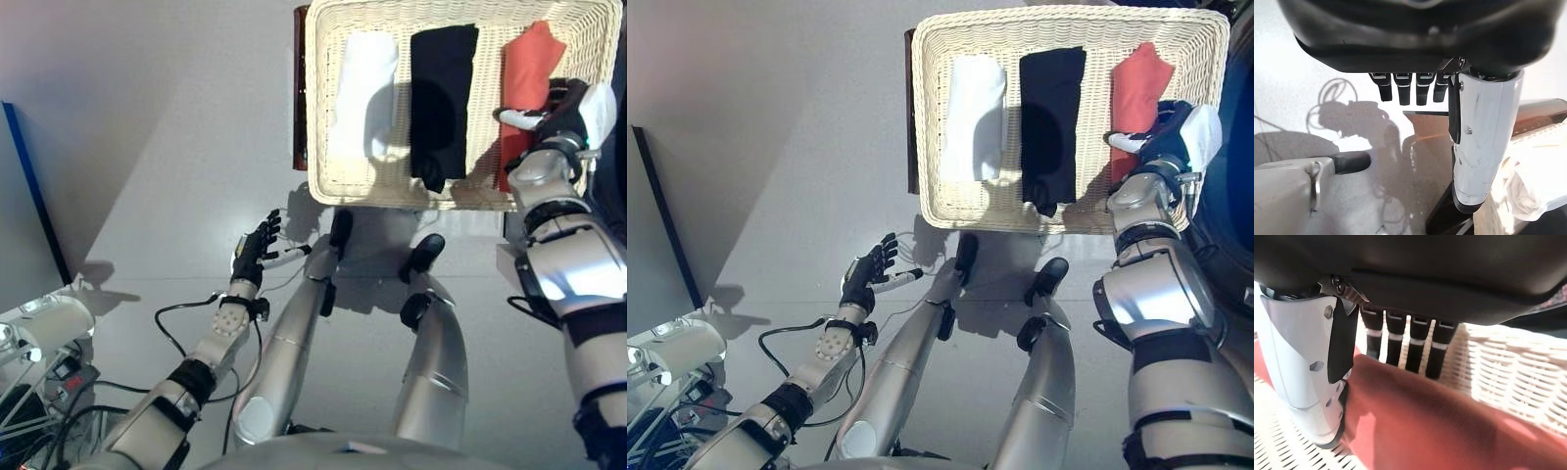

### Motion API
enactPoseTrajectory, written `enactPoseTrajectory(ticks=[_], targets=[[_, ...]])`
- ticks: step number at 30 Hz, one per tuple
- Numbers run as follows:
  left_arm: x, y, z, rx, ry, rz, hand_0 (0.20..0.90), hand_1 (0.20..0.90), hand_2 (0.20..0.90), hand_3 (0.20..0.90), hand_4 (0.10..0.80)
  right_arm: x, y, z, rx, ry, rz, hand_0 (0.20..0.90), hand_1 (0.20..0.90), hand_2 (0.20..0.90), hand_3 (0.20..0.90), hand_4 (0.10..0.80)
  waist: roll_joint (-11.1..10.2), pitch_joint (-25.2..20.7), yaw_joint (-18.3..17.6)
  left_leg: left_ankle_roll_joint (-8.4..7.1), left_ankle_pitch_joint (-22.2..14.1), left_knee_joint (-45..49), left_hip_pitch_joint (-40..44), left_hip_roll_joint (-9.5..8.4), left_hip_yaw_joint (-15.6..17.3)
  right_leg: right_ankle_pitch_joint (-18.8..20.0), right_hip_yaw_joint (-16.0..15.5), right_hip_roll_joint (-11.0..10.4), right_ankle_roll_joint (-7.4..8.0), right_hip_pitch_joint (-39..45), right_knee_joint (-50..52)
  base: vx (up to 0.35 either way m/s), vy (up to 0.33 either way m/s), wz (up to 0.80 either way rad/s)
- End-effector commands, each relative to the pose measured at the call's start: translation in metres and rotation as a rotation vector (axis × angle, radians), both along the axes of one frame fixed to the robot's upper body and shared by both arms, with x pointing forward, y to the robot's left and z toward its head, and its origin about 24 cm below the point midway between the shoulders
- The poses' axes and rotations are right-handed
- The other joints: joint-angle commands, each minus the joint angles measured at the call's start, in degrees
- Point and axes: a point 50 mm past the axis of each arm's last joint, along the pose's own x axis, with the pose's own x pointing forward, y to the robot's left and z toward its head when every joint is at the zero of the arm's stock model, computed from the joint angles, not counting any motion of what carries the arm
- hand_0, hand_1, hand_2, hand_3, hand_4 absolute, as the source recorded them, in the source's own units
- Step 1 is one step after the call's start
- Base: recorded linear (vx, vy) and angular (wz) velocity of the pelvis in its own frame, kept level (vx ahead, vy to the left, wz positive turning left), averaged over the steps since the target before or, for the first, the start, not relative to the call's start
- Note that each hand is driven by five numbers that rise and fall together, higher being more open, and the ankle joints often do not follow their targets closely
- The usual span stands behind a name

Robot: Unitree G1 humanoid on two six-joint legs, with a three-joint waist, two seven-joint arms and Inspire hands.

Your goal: Pick up the clothes and place them into the washing machine

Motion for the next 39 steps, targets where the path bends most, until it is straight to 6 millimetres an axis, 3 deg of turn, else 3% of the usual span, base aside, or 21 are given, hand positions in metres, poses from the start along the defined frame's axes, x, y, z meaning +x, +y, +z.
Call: enactPoseTrajectory(ticks=[1,11,15,18,22,23,25,28,32,39], targets=[[-0.010,0.014,-0.007,-0.017,0.001,0.082,0.900,0.900,0.900,0.900,0.800,0.001,0.000,0.014,-0.109,0.010,-0.004,0.200,0.200,0.200,0.200,0.300,2.4,1.2,-0.1,-5.61,-6.0,4.9,-2.4,-0.35,-0.7,-3.0,4.2,0.2,2.63,5.0,-1.6,0.007,0.020,-0.04],[-0.019,0.023,-0.028,0.032,0.101,0.113,0.900,0.900,0.900,0.900,0.800,0.005,0.011,-0.002,-0.069,0.026,0.037,0.200,0.200,0.200,0.200,0.300,1.4,0.8,-1.5,-5.93,-5.1,2.9,1.2,0.46,-0.3,-1.5,4.1,1.0,2.93,8.2,-3.9,-0.011,-0.002,-0.06],[-0.026,0.032,-0.041,0.068,0.172,0.139,0.900,0.900,0.900,0.900,0.800,0.005,0.011,-0.007,0.071,-0.045,0.058,0.200,0.200,0.200,0.200,0.300,0.8,0.3,-2.3,-6.15,-4.3,0.4,4.0,1.00,-0.2,-0.6,4.0,1.6,3.14,10.8,-6.4,-0.010,-0.022,-0.11],[-0.032,0.038,-0.049,0.070,0.215,0.155,0.900,0.900,0.900,0.900,0.800,0.002,0.007,-0.009,0.360,-0.242,0.086,0.200,0.200,0.200,0.200,0.300,0.7,-0.2,-2.8,-6.34,-3.7,-1.4,6.2,1.31,-0.2,-0.2,4.0,1.9,3.35,12.8,-8.0,0.004,-0.025,-0.09],[-0.039,0.042,-0.055,0.064,0.249,0.158,0.900,0.900,0.900,0.900,0.800,-0.002,0.006,-0.028,0.842,-0.548,0.105,0.200,0.200,0.200,0.200,0.300,1.0,-1.0,-3.6,-6.24,-3.9,-2.5,8.7,1.41,0.1,-0.1,4.8,2.3,3.38,14.7,-9.2,-0.017,0.011,-0.13],[-0.041,0.043,-0.058,0.061,0.265,0.163,0.900,0.900,0.900,0.900,0.800,-0.004,0.006,-0.033,0.926,-0.610,0.097,0.200,0.200,0.200,0.200,0.300,1.3,-1.0,-3.6,-5.92,-2.0,-3.1,8.6,1.61,0.6,1.5,4.4,2.2,2.96,14.6,-9.8,-0.092,0.035,-0.22],[-0.045,0.045,-0.063,0.065,0.294,0.164,0.900,0.900,0.900,0.900,0.800,-0.002,0.013,-0.039,1.065,-0.713,0.124,0.200,0.200,0.200,0.200,0.300,1.2,-1.9,-3.7,-6.14,-3.6,-3.9,10.3,1.73,0.4,0.1,5.4,2.5,3.44,15.8,-10.3,0.071,0.003,-0.29],[-0.047,0.042,-0.065,0.043,0.309,0.162,0.900,0.900,0.900,0.900,0.800,-0.002,0.020,-0.042,1.232,-0.883,0.133,0.200,0.200,0.200,0.200,0.300,1.8,-2.0,-4.0,-5.77,-2.1,-4.5,10.9,1.85,1.2,1.5,5.2,2.5,3.07,16.2,-11.1,-0.019,0.007,-0.17],[-0.050,0.037,-0.067,0.021,0.310,0.144,0.900,0.900,0.900,0.900,0.800,-0.005,0.018,-0.039,1.298,-1.011,0.120,0.200,0.200,0.200,0.200,0.300,2.6,-2.8,-4.0,-5.75,-1.7,-5.4,12.1,1.82,1.1,1.7,5.4,2.7,3.03,17.1,-11.9,-0.012,-0.001,-0.13],[-0.060,0.033,-0.073,0.007,0.338,0.128,0.900,0.900,0.900,0.900,0.800,-0.011,-0.001,-0.010,1.262,-1.151,0.088,0.200,0.200,0.200,0.200,0.300,3.7,-3.9,-4.0,-6.05,-1.3,-7.0,13.6,1.90,1.1,1.6,5.9,3.1,3.03,17.9,-12.8,0.007,-0.007,-0.02]])
